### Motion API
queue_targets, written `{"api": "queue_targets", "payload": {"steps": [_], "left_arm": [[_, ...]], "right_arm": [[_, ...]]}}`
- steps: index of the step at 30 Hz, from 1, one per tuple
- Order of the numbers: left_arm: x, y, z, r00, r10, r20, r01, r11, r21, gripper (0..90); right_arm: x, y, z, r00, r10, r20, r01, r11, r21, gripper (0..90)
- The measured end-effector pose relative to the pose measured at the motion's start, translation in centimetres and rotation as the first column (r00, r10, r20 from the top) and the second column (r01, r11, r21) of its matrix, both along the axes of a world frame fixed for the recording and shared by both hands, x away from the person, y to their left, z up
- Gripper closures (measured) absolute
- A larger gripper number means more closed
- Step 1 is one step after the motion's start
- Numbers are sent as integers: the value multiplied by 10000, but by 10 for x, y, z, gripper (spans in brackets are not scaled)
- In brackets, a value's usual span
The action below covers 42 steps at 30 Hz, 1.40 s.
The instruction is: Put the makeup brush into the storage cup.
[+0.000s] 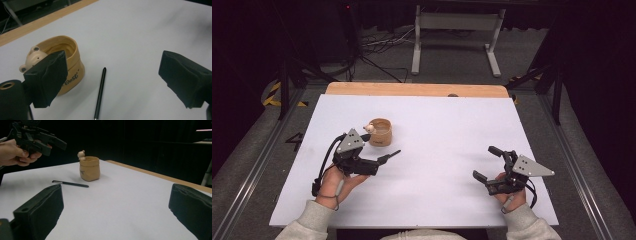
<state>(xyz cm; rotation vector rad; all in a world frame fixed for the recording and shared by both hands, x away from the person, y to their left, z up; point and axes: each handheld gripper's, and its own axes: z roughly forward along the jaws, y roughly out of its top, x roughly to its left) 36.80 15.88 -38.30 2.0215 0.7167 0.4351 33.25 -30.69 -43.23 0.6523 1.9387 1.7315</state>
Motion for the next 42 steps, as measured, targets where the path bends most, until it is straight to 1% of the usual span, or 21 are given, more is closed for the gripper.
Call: {"api": "queue_targets", "payload": {"steps": [2,3,4,5,6,7,8,11,14,17,20,25,27,29,31,33,35,38,40,41,42], "left_arm": [[0,-2,2,9999,-98,-111,101,9997,207,92],[0,-2,2,9999,-98,-111,101,9997,207,88],[0,-2,3,9998,-169,-114,173,9990,409,83],[1,-4,4,9993,-259,-265,275,9976,631,83],[2,-6,5,9984,-418,-373,454,9939,1009,86],[2,-7,5,9982,-442,-407,486,9923,1136,86],[2,-7,5,9982,-442,-407,486,9923,1136,86],[7,-8,8,9945,-595,-857,706,9887,1326,83],[10,-9,10,9909,-724,-1135,874,9872,1335,81],[14,-8,14,9864,-812,-1432,970,9896,1064,83],[16,-9,17,9851,-505,-1643,686,9919,1065,87],[19,-8,19,9846,-360,-1713,533,9938,976,84],[21,-7,20,9812,-453,-1875,630,9940,897,95],[22,-8,19,9832,-229,-1809,392,9955,867,96],[24,-8,18,9821,-241,-1868,417,9950,911,97],[25,-8,17,9801,-370,-1949,572,9934,991,124],[26,-9,17,9804,-413,-1926,646,9911,1162,139],[26,-9,16,9802,-617,-1879,937,9816,1662,139],[26,-9,16,9796,-655,-1899,985,9805,1702,139],[27,-10,15,9782,-663,-1970,1047,9759,1914,141],[27,-10,15,9782,-663,-1970,1047,9759,1914,143]], "right_arm": [[0,0,0,10000,17,-28,-17,10000,-19,0],[0,0,0,10000,34,-41,-34,10000,-21,2],[1,0,-1,10000,42,-31,-43,10000,-33,3],[1,0,-1,10000,42,-31,-43,10000,-33,3],[1,0,-1,9999,77,-101,-77,10000,-46,7],[1,0,-1,9999,112,-124,-113,9999,-39,11],[1,0,-1,9999,112,-124,-113,9999,-39,11],[1,0,-1,9996,198,-197,-199,9998,-36,22],[1,1,-2,9993,291,-247,-292,9996,-60,25],[0,1,-2,9992,308,-252,-311,9994,-125,25],[1,1,-2,9991,298,-290,-301,9995,-113,26],[-1,3,-1,9990,369,-243,-373,9992,-168,26],[-1,3,-2,9989,382,-277,-387,9991,-187,27],[-1,2,-2,9989,353,-295,-359,9992,-190,27],[-1,1,-2,9990,326,-298,-331,9993,-164,27],[-2,1,-2,9989,327,-323,-333,9993,-172,26],[-2,1,-2,9988,358,-333,-364,9992,-183,27],[-2,0,-2,9987,370,-339,-376,9991,-182,27],[-2,0,-2,9988,369,-336,-375,9992,-167,27],[-3,0,-2,9987,360,-347,-365,9992,-165,27],[-3,0,-2,9987,360,-347,-365,9992,-165,27]]}}
